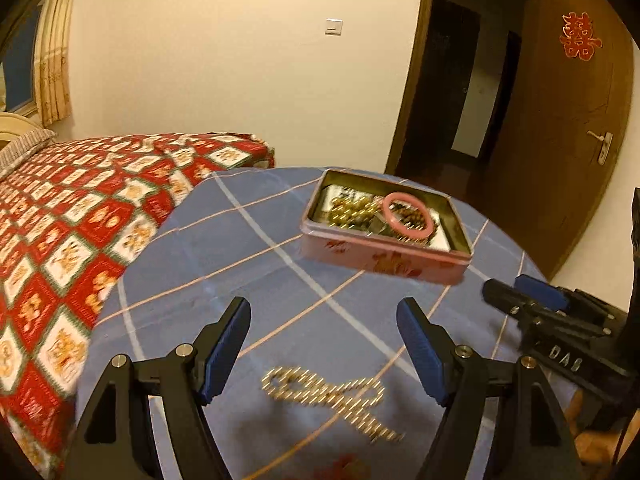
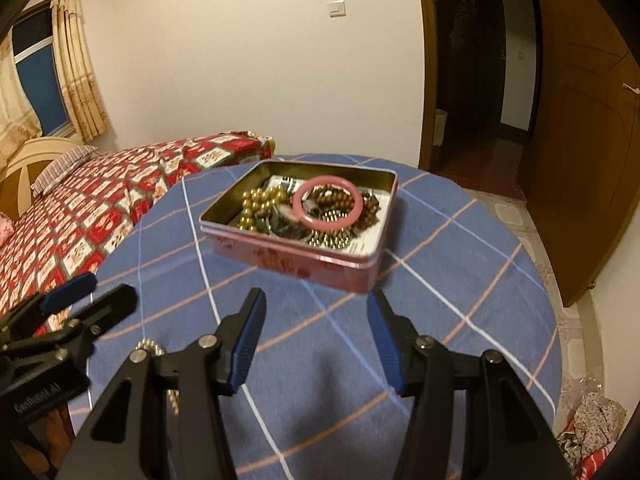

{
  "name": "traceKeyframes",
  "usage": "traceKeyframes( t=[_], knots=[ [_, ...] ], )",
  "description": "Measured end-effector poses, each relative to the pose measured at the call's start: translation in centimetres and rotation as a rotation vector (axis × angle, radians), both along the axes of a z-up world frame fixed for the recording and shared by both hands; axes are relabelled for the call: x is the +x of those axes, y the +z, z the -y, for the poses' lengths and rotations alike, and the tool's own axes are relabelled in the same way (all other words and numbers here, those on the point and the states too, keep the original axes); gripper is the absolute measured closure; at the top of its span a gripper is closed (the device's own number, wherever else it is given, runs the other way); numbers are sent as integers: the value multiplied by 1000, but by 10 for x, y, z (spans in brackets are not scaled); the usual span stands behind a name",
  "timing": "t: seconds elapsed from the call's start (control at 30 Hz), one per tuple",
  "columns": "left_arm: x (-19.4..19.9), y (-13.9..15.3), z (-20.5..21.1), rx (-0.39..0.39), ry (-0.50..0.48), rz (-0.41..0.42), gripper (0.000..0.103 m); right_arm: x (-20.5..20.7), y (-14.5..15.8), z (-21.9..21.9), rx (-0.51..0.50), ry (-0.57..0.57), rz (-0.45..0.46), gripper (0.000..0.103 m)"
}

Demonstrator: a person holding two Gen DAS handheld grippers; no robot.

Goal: Organize jewelry
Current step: 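Withdraw both grippers toward the red tassel and white pearl necklace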

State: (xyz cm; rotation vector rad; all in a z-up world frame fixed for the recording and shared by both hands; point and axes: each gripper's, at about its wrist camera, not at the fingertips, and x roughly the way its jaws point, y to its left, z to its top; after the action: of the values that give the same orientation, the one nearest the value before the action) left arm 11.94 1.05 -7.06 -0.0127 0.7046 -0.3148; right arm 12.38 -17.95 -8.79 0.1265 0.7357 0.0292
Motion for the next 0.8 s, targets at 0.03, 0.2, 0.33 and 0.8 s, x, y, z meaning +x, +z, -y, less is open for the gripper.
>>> traceKeyframes(
  t=[0.03,0.2,0.33,0.8],
  knots=[
    [-2,-2,-5,2,7,-4,27,-2,-2,0,3,5,-5,47],
    [-17,-9,-35,0,43,-25,27,-9,-16,-5,18,47,-44,47],
    [-30,-17,-47,9,1,-50,27,-14,-24,-12,26,80,-71,47],
    [-54,-63,-18,64,-215,-177,27,-29,-27,-25,40,127,-95,47]
  ],
)
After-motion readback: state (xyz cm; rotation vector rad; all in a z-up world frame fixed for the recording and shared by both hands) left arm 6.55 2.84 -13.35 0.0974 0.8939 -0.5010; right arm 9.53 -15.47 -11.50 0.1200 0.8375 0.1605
